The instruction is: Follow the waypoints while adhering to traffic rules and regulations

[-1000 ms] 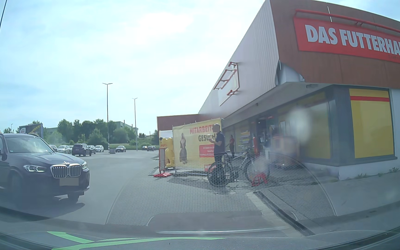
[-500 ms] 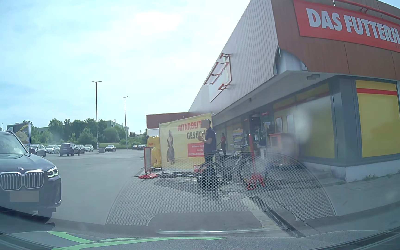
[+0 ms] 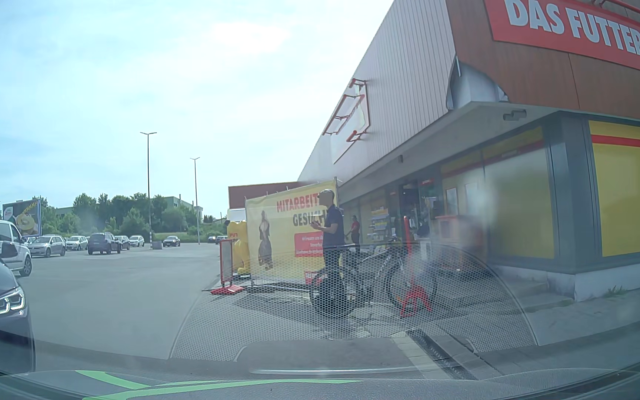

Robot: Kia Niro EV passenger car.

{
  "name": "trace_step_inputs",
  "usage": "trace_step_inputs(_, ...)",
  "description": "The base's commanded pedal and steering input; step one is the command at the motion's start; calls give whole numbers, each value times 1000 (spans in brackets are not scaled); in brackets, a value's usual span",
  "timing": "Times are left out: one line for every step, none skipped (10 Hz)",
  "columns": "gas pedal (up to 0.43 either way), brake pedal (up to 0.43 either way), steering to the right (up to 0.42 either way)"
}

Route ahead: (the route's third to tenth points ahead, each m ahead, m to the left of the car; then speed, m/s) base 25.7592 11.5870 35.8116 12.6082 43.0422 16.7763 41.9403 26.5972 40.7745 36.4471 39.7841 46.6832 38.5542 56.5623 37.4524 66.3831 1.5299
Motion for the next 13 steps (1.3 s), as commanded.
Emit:
trace_step_inputs(0, 0, -108)
trace_step_inputs(39, 0, -142)
trace_step_inputs(47, 0, -176)
trace_step_inputs(67, 0, -199)
trace_step_inputs(79, 0, -228)
trace_step_inputs(87, 0, -268)
trace_step_inputs(98, 0, -299)
trace_step_inputs(98, 0, -347)
trace_step_inputs(110, 0, -398)
trace_step_inputs(118, 0, -433)
trace_step_inputs(118, 0, -469)
trace_step_inputs(118, 0, -491)
trace_step_inputs(118, 0, -507)
